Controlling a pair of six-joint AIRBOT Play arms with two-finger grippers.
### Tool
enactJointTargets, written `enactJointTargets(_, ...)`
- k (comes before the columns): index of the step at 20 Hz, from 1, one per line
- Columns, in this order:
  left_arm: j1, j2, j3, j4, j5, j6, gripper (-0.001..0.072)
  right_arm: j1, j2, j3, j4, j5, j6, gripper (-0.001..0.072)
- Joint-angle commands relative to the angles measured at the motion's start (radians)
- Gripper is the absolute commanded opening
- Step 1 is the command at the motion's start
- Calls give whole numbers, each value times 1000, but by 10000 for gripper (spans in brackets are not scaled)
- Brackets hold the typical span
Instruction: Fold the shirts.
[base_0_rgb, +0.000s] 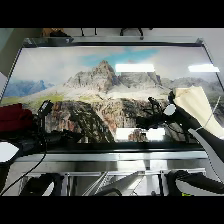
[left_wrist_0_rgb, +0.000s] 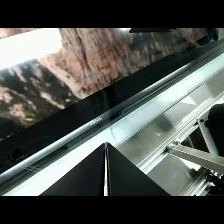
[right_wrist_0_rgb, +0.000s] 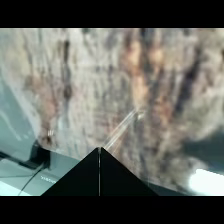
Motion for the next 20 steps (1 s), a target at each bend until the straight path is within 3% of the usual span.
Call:
enactJointTargets(1, -2, 1, 0, 10, 3, 0, 12, 1, -28, 0, 0, 2, 1, 22)
enactJointTargets(12, -2, 1, 0, 10, 22, 0, 12, 1, -40, 0, 12, 1, 0, 22)
enactJointTargets(15, 0, 1, 2, 21, 52, 0, 12, 1, -46, 0, 26, -74, -6, 22)
enactJointTargets(17, 20, -13, 56, 186, 77, -36, 12, 1, -46, 0, 36, -74, -6, 22)
enactJointTargets(18, 60, -44, 115, 304, 75, -105, 15, 1, -46, 0, 35, -75, -6, 22)
enactJointTargets(19, 115, -84, 179, 396, 58, -148, 94, 1, -46, 0, 54, -94, -6, 22)
enactJointTargets(20, 194, -131, 249, 454, 42, -151, 544, 1, -46, 0, 80, -117, -6, 22)
